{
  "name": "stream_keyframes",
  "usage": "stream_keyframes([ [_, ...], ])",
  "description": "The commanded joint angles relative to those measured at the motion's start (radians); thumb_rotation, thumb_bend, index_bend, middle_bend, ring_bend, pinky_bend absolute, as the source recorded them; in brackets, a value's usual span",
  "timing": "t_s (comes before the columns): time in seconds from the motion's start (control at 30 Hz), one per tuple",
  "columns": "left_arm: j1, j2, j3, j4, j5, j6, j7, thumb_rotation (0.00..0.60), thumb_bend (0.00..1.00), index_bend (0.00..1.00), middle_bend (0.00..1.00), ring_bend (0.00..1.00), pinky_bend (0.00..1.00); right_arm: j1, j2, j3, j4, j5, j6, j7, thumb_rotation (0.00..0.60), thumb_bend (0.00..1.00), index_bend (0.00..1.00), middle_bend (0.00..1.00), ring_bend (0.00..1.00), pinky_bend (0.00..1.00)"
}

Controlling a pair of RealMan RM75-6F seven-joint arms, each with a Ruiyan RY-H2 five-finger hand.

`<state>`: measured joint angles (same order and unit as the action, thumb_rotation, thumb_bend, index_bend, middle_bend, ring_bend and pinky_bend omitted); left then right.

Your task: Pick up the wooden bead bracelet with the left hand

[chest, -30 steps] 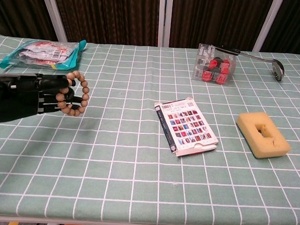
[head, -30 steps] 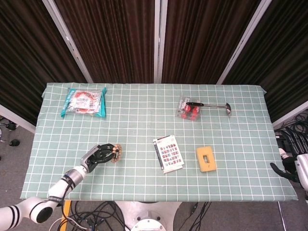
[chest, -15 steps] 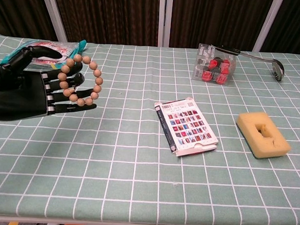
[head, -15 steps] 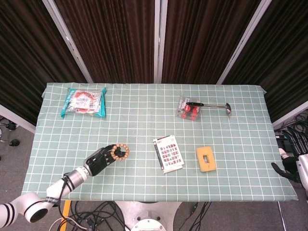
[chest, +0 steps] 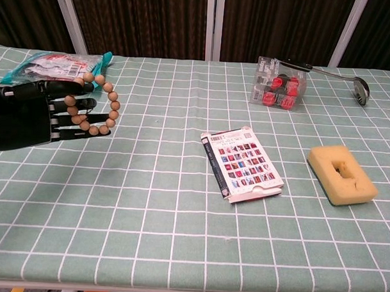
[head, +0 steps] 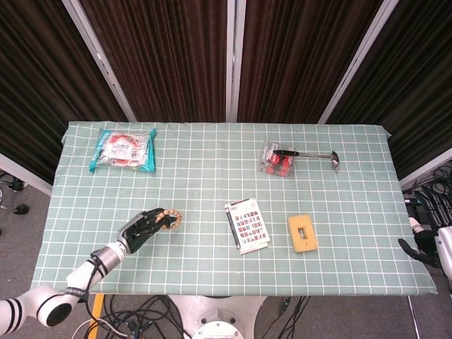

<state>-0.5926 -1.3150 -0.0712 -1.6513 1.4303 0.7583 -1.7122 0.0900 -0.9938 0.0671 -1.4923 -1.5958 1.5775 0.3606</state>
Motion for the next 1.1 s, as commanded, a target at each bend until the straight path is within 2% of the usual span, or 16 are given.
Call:
stream_keyframes([
  [0.03,0.004,-0.001,-0.006,-0.009,-0.021,0.0,0.037,0.579,0.48,0.53,0.6,0.26,0.09,-0.001,0.0,0.0,0.001,0.0,0.001,0.001,0.6,0.1,0.0,0.01,0.0,0.0],
  [0.37,0.014,-0.002,-0.022,-0.038,-0.072,-0.011,0.137,0.522,0.49,0.59,0.66,0.3,0.1,-0.004,-0.001,0.0,0.005,0.0,0.005,0.005,0.6,0.1,0.0,0.01,0.0,0.0],
  [0.5,0.022,0.0,-0.027,-0.055,-0.089,-0.013,0.173,0.536,0.49,0.62,0.69,0.33,0.1,-0.006,-0.002,0.0,0.006,-0.003,0.009,0.006,0.6,0.1,0.0,0.01,0.0,0.0],
  [0.67,0.033,0.006,-0.033,-0.081,-0.104,-0.014,0.215,0.6,0.51,0.65,0.72,0.35,0.1,-0.009,-0.001,-0.002,0.006,-0.007,0.015,0.006,0.6,0.1,0.0,0.01,0.0,0.0],
  [0.97,0.058,0.017,-0.039,-0.126,-0.116,0.007,0.316,0.599,0.49,0.72,0.79,0.41,0.11,-0.019,0.003,-0.002,0.006,-0.014,0.036,0.009,0.6,0.1,0.0,0.01,0.0,0.0],
  [1.03,0.065,0.009,-0.038,-0.123,-0.121,0.028,0.373,0.548,0.45,0.72,0.78,0.41,0.12,-0.021,0.009,0.001,0.005,-0.015,0.045,0.008,0.6,0.1,0.0,0.01,0.0,0.0],
  [1.1,0.07,-0.004,-0.04,-0.112,-0.139,0.047,0.439,0.47,0.41,0.72,0.78,0.41,0.12,-0.023,0.021,0.005,-0.002,-0.016,0.054,0.01,0.6,0.1,0.0,0.01,0.0,0.0],
])
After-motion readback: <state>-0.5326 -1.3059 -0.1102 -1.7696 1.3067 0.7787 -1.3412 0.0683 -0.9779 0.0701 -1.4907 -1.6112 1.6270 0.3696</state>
